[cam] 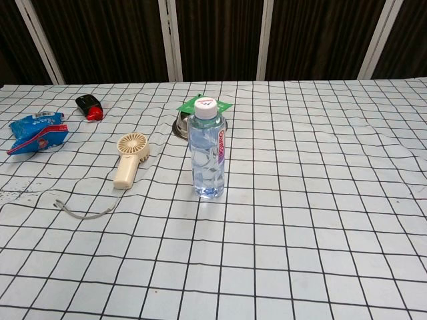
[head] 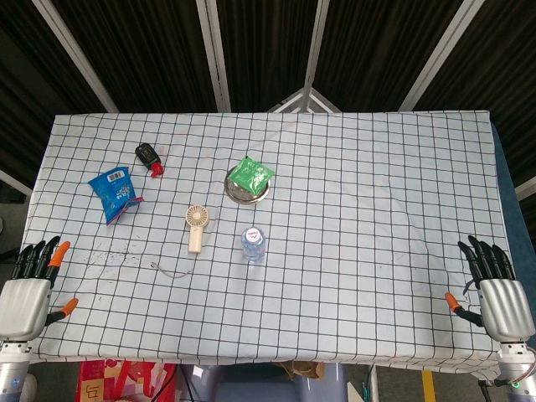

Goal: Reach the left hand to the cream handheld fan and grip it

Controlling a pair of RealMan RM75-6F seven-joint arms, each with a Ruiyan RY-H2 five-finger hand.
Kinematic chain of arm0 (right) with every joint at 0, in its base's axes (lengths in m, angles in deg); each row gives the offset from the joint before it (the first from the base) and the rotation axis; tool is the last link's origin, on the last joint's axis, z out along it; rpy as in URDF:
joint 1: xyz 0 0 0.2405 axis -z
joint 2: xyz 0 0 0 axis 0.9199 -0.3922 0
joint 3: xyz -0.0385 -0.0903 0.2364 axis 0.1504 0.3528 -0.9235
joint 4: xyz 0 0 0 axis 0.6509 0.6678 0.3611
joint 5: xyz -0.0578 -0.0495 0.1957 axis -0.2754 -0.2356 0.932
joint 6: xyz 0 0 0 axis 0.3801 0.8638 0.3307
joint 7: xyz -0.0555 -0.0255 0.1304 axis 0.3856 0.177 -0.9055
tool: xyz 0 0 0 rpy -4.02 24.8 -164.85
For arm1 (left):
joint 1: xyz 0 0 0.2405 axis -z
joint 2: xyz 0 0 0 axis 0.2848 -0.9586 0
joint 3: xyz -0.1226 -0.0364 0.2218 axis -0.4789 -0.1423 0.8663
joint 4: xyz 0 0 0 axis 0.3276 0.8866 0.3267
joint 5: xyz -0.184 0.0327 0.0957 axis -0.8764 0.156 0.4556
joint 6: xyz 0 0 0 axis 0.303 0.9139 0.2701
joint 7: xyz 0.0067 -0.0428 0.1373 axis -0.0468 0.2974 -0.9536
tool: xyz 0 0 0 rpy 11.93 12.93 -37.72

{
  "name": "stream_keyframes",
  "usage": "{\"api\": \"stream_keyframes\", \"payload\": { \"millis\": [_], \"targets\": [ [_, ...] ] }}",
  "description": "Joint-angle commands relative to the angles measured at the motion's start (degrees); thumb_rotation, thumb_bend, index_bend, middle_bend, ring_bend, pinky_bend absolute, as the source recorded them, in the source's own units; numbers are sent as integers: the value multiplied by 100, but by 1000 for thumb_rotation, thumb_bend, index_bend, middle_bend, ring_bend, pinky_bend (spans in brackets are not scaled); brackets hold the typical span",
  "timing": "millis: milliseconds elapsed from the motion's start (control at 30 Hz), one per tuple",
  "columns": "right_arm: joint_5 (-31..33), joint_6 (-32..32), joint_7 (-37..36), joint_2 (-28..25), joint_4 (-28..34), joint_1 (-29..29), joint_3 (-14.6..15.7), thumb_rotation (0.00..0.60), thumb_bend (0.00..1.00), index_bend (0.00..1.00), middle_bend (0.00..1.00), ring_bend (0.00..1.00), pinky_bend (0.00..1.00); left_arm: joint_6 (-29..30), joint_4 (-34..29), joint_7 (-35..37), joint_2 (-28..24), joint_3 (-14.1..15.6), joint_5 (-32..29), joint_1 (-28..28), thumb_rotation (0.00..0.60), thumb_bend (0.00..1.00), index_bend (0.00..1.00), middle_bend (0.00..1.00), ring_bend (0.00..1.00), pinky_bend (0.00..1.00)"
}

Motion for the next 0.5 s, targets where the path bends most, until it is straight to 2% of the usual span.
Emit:
{"api": "stream_keyframes", "payload": {
  "millis": [33,367,400,433,500],
  "targets": [
    [-11,-7,-74,-9,-21,8,9,600,279,101,0,0,0,6,7,-50,20,-1,21,8,600,225,0,0,0,0],
    [-34,3,-130,-25,-62,7,25,600,279,101,0,0,0,-8,30,-217,95,-39,-64,17,600,225,0,3,0,11],
    [-25,14,-118,-29,-54,4,24,600,279,101,0,0,0,-45,17,-264,108,-48,-85,38,600,225,0,14,1,33],
    [-19,20,-116,-32,-49,3,24,600,279,102,0,0,0,-76,4,-310,123,-59,-96,60,600,225,0,53,22,101],
    [-15,27,-122,-38,-43,3,25,600,279,102,0,0,0,-151,-31,-441,169,-93,-109,127,600,233,0,204,148,302]
  ]
}}
